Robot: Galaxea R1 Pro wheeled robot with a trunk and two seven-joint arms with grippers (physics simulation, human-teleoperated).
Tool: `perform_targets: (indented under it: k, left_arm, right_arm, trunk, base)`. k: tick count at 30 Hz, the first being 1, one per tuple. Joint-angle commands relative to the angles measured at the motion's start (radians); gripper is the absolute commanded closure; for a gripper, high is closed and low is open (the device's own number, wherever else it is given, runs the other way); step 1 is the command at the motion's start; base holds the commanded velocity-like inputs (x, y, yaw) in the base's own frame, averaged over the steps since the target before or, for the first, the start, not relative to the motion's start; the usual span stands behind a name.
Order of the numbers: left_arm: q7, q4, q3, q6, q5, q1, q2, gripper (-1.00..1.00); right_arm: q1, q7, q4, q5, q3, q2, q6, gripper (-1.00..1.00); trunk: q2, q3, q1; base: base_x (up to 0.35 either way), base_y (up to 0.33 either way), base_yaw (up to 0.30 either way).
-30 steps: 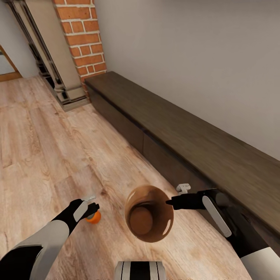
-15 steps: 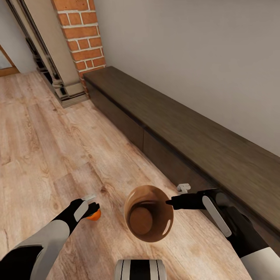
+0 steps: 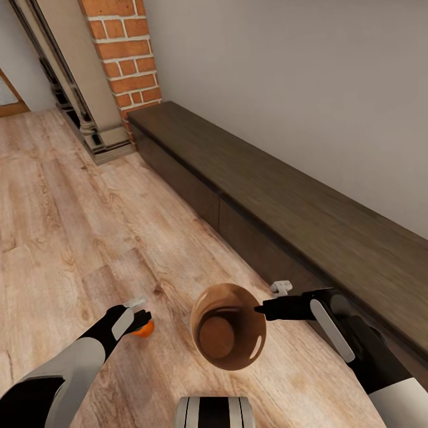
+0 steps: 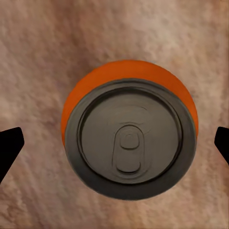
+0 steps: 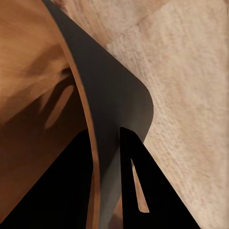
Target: Put the three can of soda from the living room inside the tash can in the kitchen.
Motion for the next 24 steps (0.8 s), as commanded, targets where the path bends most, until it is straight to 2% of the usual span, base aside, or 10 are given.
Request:
perform_targets:
  k: [1,2,13,18,24]
  left_arm:
    - [0.0,0.0,0.0,-0.001,0.0,0.0,0.0,-1.0]
    - [-0.001,0.0,0.0,-0.006,0.0,0.001,0.0,1.0]
    - [-0.003,0.0,0.002,-0.019,-0.004,0.002,-0.001,1.0]
    - [-0.041,-0.001,0.004,-0.02,-0.001,0.011,0.001,1.0]
    - [-0.055,-0.001,0.009,-0.056,0.006,0.032,0.002,1.0]
  right_arm:
    - [0.0,0.006,-0.001,-0.043,0.0,0.0,0.006,1.0]
    - [0.0,0.006,-0.001,-0.043,0.0,0.0,0.006,1.0]
    - [0.0,0.006,-0.001,-0.043,-0.001,-0.001,0.006,1.0]
    - [-0.002,0.006,0.004,-0.04,-0.002,0.0,0.006,1.0]
    - [-0.002,0.005,0.007,-0.039,-0.001,0.002,0.006,1.0]
  trunk:
    - [0.0,0.0,0.0]
    - [0.0,0.0,0.0]
    - [0.0,0.0,0.0]
    - [0.0,0.0,0.0]
    - [0.001,0.023,-0.003]
  base:
    - [0.0,0.0,0.0]
    - [0.0,0.0,0.0]
    - [0.0,0.0,0.0]
    - [0.0,0.0,0.0]
    - [0.0,0.0,0.0]
